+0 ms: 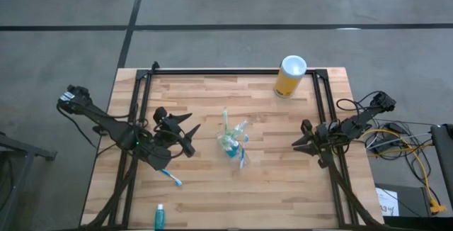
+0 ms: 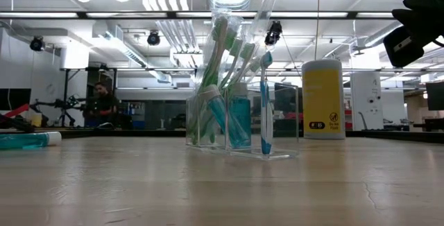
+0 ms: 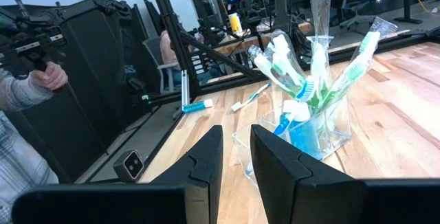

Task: Pick & Place toothbrushing station
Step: Put the blue toothbrush into the transparent organizer

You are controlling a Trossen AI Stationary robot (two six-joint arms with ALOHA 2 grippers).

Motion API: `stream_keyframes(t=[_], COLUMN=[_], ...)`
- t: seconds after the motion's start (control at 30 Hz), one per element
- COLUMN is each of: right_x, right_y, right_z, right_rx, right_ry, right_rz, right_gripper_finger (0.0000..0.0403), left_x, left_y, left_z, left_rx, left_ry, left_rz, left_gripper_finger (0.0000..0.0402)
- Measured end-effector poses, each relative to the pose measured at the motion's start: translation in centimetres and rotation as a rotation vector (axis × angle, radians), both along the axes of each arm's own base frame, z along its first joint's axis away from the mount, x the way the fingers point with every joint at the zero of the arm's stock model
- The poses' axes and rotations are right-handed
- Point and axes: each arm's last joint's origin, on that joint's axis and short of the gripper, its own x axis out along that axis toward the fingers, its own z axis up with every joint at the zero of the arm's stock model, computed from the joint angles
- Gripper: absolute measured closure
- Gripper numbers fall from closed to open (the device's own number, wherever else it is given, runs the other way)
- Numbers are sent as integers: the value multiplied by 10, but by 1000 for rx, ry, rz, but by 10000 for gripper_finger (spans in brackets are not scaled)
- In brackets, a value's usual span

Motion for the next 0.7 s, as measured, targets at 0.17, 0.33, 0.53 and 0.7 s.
stream_keyframes(t=[0.17,0.33,0.53,0.7], right_x=[0,0,0,0], right_y=[0,0,0,0], right_z=[0,0,0,0], right_rx=[0,0,0,0], right_ry=[0,0,0,0], right_rz=[0,0,0,0], right_gripper_finger=[327,327,327,327], left_x=[0,0,1,0], left_y=[0,0,-1,0], left_z=[0,1,0,0], left_rx=[-3,-20,-29,-28], left_ry=[-3,-19,-18,-18], left_rz=[-1,2,-6,-6], left_gripper_finger=[174,174,174,174])
